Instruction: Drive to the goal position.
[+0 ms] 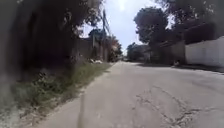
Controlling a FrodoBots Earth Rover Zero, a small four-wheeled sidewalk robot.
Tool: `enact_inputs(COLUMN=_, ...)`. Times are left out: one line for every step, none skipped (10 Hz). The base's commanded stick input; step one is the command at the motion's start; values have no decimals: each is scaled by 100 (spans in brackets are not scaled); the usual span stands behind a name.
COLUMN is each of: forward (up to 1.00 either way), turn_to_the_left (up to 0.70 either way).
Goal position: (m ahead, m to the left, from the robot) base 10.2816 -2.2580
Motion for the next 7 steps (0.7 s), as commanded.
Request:
enact_inputs(forward=100, turn_to_the_left=2)
enact_inputs(forward=100, turn_to_the_left=2)
enact_inputs(forward=100, turn_to_the_left=2)
enact_inputs(forward=100, turn_to_the_left=2)
enact_inputs(forward=100, turn_to_the_left=2)
enact_inputs(forward=100, turn_to_the_left=2)
enact_inputs(forward=100, turn_to_the_left=2)
